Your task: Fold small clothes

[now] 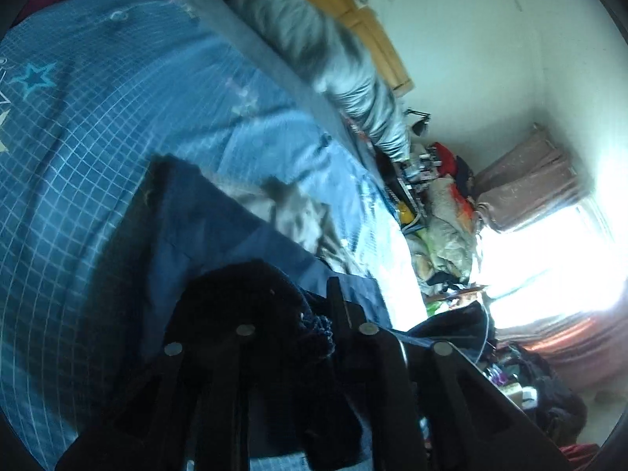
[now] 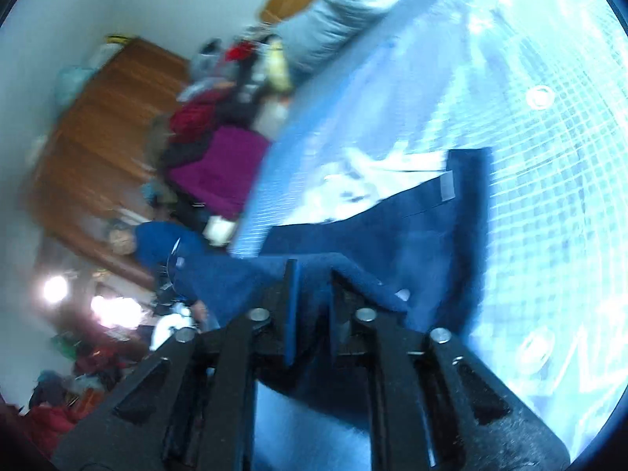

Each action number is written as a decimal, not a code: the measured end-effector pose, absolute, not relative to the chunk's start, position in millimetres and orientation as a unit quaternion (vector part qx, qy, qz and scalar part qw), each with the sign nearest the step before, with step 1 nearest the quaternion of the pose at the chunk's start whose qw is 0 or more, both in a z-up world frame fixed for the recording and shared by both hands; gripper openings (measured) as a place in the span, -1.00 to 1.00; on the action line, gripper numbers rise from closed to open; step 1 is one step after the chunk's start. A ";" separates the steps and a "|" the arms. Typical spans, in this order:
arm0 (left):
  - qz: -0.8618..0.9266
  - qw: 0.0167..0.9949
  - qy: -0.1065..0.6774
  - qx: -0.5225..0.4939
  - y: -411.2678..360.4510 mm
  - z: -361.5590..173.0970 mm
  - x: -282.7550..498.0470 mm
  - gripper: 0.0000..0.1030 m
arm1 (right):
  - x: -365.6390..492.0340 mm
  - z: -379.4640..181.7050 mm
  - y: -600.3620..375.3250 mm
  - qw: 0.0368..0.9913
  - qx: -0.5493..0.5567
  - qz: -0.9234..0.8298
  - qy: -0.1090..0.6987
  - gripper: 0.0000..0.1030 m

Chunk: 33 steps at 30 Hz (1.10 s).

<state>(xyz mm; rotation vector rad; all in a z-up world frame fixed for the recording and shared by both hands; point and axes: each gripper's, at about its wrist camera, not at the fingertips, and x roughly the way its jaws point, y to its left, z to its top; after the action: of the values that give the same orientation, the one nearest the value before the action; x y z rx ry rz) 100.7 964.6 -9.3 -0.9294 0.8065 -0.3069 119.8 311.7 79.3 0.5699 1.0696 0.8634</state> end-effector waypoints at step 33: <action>-0.036 0.865 0.471 -0.168 938.3 -63.9 212.6 -0.51 | 187.1 4.5 373.3 0.821 0.020 0.280 0.498 0.14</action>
<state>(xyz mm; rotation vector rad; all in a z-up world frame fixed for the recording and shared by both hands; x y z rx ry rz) 212.6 938.2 -63.9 -0.3525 0.9867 -0.0755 187.1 373.3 4.5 0.0431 1.0605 0.5954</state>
